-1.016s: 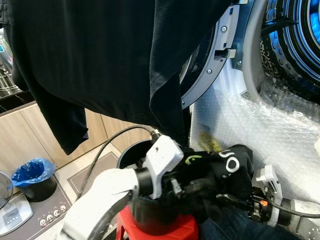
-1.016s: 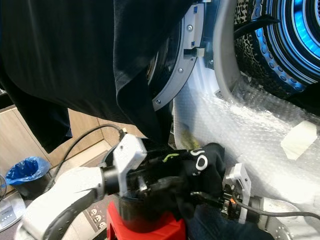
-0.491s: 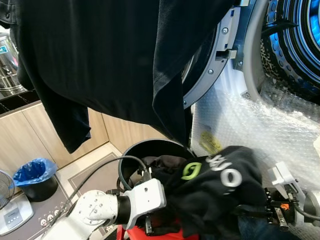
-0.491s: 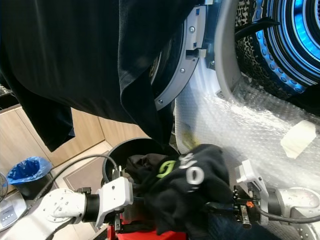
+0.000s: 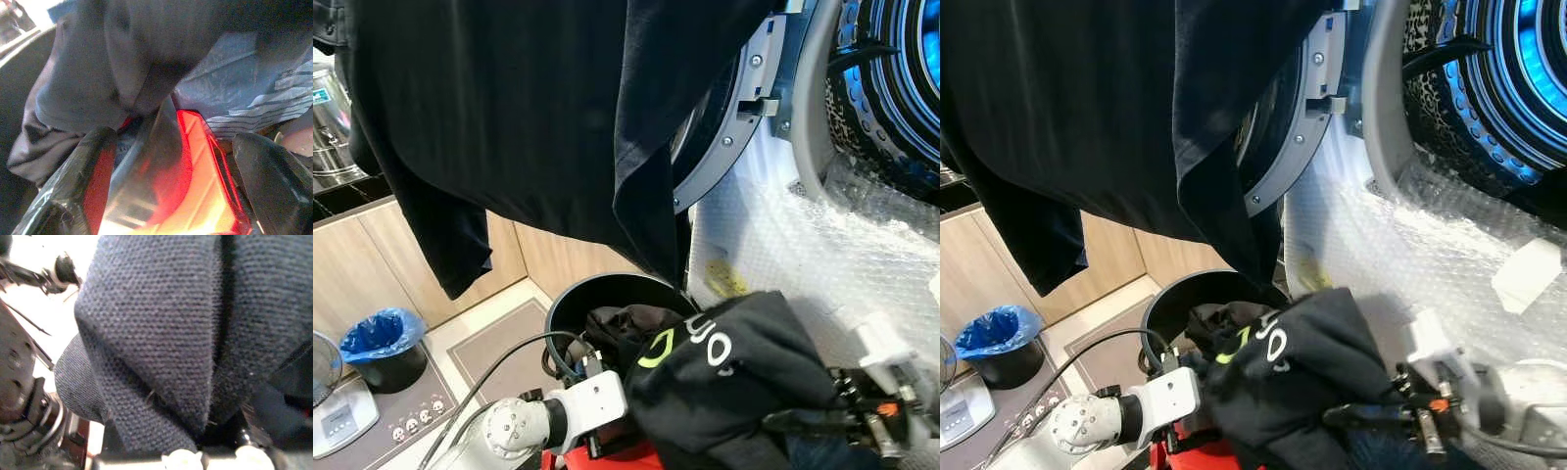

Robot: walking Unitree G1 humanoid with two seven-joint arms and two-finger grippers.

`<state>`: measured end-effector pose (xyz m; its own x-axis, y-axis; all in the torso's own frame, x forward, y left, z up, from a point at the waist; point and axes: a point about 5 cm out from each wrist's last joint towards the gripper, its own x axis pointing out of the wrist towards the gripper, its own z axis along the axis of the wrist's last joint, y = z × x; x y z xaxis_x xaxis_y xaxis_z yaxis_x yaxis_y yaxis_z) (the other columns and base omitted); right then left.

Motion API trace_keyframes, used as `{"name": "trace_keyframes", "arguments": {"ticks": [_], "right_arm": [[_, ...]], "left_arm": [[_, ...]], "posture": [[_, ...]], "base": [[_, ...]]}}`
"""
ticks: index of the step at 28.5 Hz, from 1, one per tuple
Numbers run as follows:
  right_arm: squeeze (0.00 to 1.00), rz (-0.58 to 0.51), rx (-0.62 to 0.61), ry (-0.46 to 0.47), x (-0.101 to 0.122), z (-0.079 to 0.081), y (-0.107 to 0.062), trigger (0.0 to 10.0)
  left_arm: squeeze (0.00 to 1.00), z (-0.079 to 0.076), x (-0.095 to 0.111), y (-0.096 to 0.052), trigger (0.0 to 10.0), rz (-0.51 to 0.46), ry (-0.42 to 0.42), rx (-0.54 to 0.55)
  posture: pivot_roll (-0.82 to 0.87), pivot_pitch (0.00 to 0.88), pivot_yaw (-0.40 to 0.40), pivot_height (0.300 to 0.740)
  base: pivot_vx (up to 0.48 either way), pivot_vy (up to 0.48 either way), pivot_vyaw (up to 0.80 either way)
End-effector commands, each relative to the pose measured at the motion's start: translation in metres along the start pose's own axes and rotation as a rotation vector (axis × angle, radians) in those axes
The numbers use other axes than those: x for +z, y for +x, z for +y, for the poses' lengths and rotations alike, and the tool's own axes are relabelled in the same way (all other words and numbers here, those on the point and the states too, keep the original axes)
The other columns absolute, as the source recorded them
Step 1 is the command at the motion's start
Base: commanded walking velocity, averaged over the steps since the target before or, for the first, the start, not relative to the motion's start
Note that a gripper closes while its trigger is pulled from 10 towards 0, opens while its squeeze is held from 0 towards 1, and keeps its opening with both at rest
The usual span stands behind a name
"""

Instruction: Clothes washing

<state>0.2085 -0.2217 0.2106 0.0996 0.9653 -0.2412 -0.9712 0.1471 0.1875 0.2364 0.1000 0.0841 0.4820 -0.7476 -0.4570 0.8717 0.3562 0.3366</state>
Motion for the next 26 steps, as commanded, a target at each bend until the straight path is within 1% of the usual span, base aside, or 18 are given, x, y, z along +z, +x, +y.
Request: {"name": "trace_keyframes", "arguments": {"ticks": [1, 5, 6, 7, 9, 11, 13, 14, 15, 17, 18, 20, 21, 23, 24, 25, 26], "right_arm": [[0.0, -0.031, 0.02, -0.058, 0.018, 0.007, -0.002, 10.0], [0.0, -0.086, 0.028, -0.084, 0.039, 0.013, -0.01, 10.0], [0.0, -0.093, 0.033, -0.098, 0.048, 0.016, -0.015, 10.0], [0.0, -0.093, 0.033, -0.098, 0.048, 0.016, -0.015, 10.0], [0.0, -0.1, 0.031, -0.125, 0.063, 0.018, -0.024, 10.0], [0.0, -0.108, 0.026, -0.136, 0.071, 0.018, -0.028, 10.0], [0.0, -0.118, 0.018, -0.147, 0.077, 0.017, -0.032, 10.0], [0.0, -0.142, 0.015, -0.154, 0.085, 0.016, -0.037, 10.0], [0.0, -0.17, -0.004, -0.161, 0.093, 0.013, -0.044, 10.0], [0.0, -0.192, -0.041, -0.176, 0.103, 0.008, -0.052, 10.0], [0.0, -0.223, -0.097, -0.186, 0.113, 0.0, -0.06, 10.0], [0.0, -0.251, -0.149, -0.184, 0.122, -0.006, -0.066, 10.0], [0.0, -0.264, -0.203, -0.184, 0.127, -0.013, -0.073, 10.0], [0.0, -0.269, -0.269, -0.188, 0.131, -0.021, -0.079, 10.0], [0.0, -0.299, -0.327, -0.189, 0.137, -0.028, -0.086, 10.0], [0.0, -0.299, -0.327, -0.189, 0.137, -0.028, -0.086, 10.0], [0.0, -0.329, -0.35, -0.189, 0.143, -0.032, -0.091, 10.0]], "left_arm": [[0.0, 0.0, -0.003, -0.001, 10.0, -0.009, -0.002, 0.018], [0.0, -0.006, -0.011, 0.003, 10.0, -0.021, -0.012, 0.012], [0.0, -0.008, -0.013, 0.004, 10.0, -0.026, -0.018, 0.012], [0.0, -0.008, -0.013, 0.004, 10.0, -0.026, -0.018, 0.012], [0.0, -0.011, -0.02, 0.006, 10.0, -0.021, -0.033, 0.019], [0.0, -0.012, -0.023, 0.007, 10.0, -0.021, -0.024, 0.024], [0.0, -0.012, -0.025, 0.007, 10.0, -0.02, -0.048, 0.029], [0.0, -0.012, -0.029, 0.008, 10.0, -0.002, -0.06, 0.038], [0.0, -0.013, -0.031, 0.009, 10.0, -0.005, -0.072, 0.039], [0.0, -0.013, -0.031, 0.009, 10.0, -0.007, -0.071, 0.052], [0.0, -0.012, -0.032, 0.01, 10.0, -0.006, -0.097, 0.068], [0.0, -0.013, -0.033, 0.01, 10.0, -0.009, -0.111, 0.072], [0.0, -0.015, -0.033, 0.01, 10.0, -0.013, -0.112, 0.071], [0.0, -0.017, -0.034, 0.01, 10.0, -0.011, -0.124, 0.072], [0.0, -0.02, -0.035, 0.01, 10.0, -0.01, -0.139, 0.071], [0.0, -0.02, -0.035, 0.01, 10.0, -0.01, -0.139, 0.071], [0.0, -0.023, -0.036, 0.009, 10.0, -0.012, -0.151, 0.07]], "posture": [[-0.11, 0.0, 0.008, 0.74], [-0.12, 0.0, 0.011, 0.74], [-0.13, 0.0, 0.011, 0.74], [-0.13, 0.0, 0.011, 0.74], [-0.14, 0.0, 0.007, 0.74], [-0.14, 0.0, 0.006, 0.74], [-0.15, 0.0, 0.005, 0.74], [-0.15, 0.0, 0.002, 0.74], [-0.16, 0.0, 0.001, 0.74], [-0.16, 0.0, 0.0, 0.74], [-0.17, 0.0, -0.002, 0.74], [-0.17, 0.0, -0.005, 0.74], [-0.17, 0.0, -0.008, 0.74], [-0.17, 0.0, -0.008, 0.74], [-0.18, 0.0, -0.009, 0.74], [-0.18, 0.0, -0.009, 0.74], [-0.19, 0.0, -0.008, 0.74]], "base": [[0.0, 0.0, 0.0], [0.0, 0.0, 0.0], [0.0, 0.0, 0.0], [0.0, 0.0, 0.0], [0.0, 0.0, 0.0], [0.0, 0.0, 0.0], [0.0, 0.0, 0.0], [0.0, 0.0, 0.0], [0.0, 0.0, 0.0], [0.0, 0.0, 0.0], [0.0, 0.0, 0.0], [0.0, 0.0, 0.0], [0.0, 0.0, 0.0], [0.0, 0.0, 0.0], [0.0, 0.0, 0.0], [0.0, 0.0, 0.0], [0.0, 0.0, 0.0]]}}
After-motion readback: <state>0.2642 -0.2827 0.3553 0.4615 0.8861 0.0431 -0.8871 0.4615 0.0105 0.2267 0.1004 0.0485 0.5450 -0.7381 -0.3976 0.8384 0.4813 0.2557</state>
